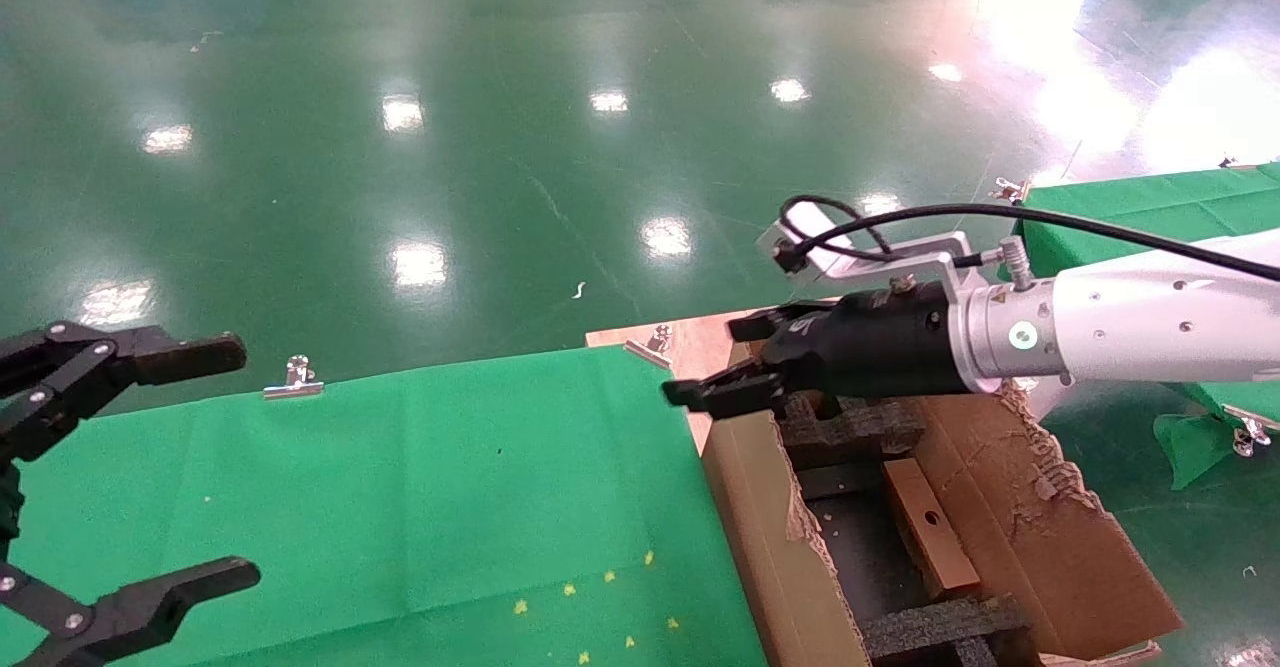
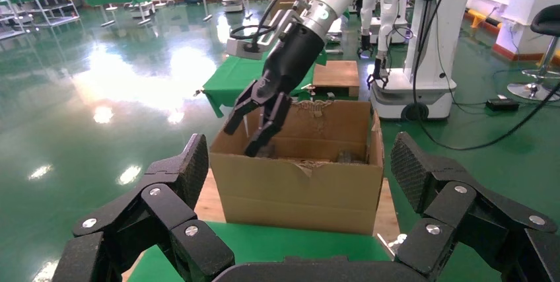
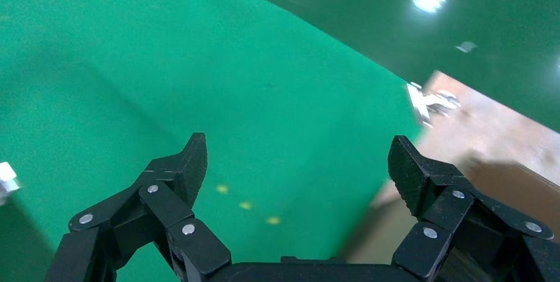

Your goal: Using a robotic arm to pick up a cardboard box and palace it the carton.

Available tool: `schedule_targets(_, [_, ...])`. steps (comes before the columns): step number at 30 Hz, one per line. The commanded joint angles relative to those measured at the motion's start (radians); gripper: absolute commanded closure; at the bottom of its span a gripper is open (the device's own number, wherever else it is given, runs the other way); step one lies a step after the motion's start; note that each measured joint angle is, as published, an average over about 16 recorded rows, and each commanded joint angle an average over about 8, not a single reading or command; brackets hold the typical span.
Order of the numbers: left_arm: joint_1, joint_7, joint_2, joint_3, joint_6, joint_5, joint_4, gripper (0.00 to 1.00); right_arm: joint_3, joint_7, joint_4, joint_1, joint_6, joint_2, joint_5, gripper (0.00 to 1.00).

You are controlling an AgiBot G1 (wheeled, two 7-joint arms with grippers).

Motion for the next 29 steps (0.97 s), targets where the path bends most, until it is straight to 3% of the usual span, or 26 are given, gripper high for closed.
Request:
schedule_targets(1, [0.000, 0.000, 0.000, 0.000, 0.000, 0.000, 0.000, 0.00, 0.042, -0.051, -0.002, -0.027, -0.029, -0.005, 0.038, 0.00])
schedule_targets(26, [0.000, 0.000, 0.000, 0.001, 0.000, 0.000, 0.000, 0.00, 0.562, -0.690, -0.031, -0.363, -0.396, -0.074, 0.515, 0.00])
schedule_targets(29, [0.000, 0.000, 0.000, 0.001, 0.000, 0.000, 0.000, 0.00, 0.593, -0.728, -0.033, -0.383, -0.418, -0.078, 0.544, 0.00])
